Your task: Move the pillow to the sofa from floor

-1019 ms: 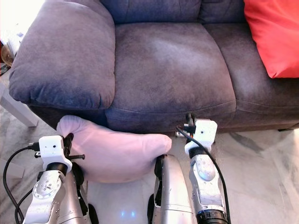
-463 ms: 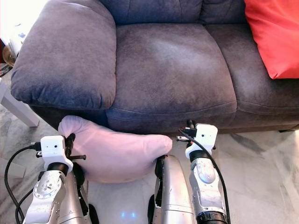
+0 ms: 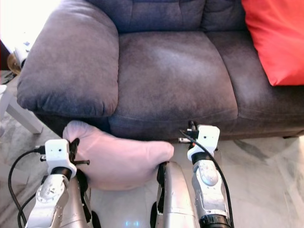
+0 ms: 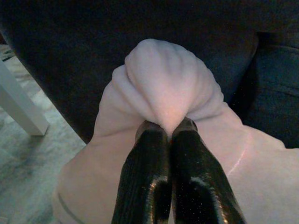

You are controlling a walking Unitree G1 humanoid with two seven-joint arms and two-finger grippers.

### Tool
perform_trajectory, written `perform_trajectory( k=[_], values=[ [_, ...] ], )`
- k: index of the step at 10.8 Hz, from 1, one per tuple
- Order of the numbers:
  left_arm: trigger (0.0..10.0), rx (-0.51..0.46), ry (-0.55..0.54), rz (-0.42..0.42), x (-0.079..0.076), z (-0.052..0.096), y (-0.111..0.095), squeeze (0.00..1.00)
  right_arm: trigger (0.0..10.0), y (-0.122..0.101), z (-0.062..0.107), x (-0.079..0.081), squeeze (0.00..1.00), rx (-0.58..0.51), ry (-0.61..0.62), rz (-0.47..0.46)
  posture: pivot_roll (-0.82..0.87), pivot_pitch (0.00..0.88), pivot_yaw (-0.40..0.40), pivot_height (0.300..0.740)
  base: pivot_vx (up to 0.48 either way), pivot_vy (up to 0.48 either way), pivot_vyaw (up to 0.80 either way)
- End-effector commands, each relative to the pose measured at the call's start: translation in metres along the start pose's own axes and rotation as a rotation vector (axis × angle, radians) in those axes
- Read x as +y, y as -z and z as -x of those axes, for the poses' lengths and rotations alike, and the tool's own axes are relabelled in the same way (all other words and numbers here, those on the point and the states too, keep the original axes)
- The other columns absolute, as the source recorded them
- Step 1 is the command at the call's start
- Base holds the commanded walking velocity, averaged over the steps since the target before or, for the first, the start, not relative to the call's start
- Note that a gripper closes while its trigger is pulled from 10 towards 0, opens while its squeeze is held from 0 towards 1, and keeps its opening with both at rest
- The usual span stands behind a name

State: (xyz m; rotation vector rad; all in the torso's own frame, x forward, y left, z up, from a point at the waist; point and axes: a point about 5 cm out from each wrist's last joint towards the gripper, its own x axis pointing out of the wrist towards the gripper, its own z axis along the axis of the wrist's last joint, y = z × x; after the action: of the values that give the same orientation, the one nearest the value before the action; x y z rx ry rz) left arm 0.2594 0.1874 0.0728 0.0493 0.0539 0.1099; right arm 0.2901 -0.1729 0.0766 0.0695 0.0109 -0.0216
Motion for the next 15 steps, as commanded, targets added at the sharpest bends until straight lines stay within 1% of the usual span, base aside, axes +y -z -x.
perform_trajectory(
  k=[1,3,5,6,11,13,15],
  values=[
    [10.0,-0.17,-0.02,0.01,0.0044,-0.0066,-0.0342,0.0,10.0,0.0006,0.0011,-0.0021,0.0,0.003,0.004,0.002,0.09,0.11,-0.075,0.537,0.0,0.0,0.0],
    [10.0,-0.172,-0.016,0.014,0.0036,-0.007,-0.0347,0.0,10.0,0.0005,0.0005,-0.0016,0.0,0.0,0.001,0.011,0.09,0.107,-0.076,0.553,0.0,0.0,0.0],
    [10.0,-0.174,-0.015,0.014,0.0034,-0.007,-0.035,0.0,10.0,0.0003,0.0003,-0.0011,0.0,-0.001,0.0,0.008,0.1,0.105,-0.076,0.603,0.0,0.0,0.0],
    [10.0,-0.175,-0.014,0.014,0.0033,-0.0071,-0.0352,0.0,10.0,0.0006,0.0003,-0.0009,0.0,0.002,0.001,0.005,0.1,0.104,-0.076,0.617,0.0,0.0,0.0],
    [10.0,-0.187,-0.002,0.017,0.0014,-0.009,-0.0394,0.0,10.0,-0.0014,-0.0014,0.0013,0.0,-0.014,-0.016,0.004,0.1,0.101,-0.076,0.617,0.0,0.0,0.0],
    [10.0,-0.193,-0.001,0.021,0.0012,-0.0091,-0.0401,0.0,10.0,-0.0006,-0.0011,0.0035,0.0,-0.013,-0.02,0.001,0.1,0.098,-0.077,0.634,0.0,0.0,0.0],
    [10.0,-0.203,0.019,0.006,-0.002,-0.0065,-0.0408,0.0,10.0,-0.0011,-0.001,0.0038,0.0,-0.018,-0.019,0.001,0.1,0.096,-0.079,0.634,0.0,0.0,0.0]
  ],
)
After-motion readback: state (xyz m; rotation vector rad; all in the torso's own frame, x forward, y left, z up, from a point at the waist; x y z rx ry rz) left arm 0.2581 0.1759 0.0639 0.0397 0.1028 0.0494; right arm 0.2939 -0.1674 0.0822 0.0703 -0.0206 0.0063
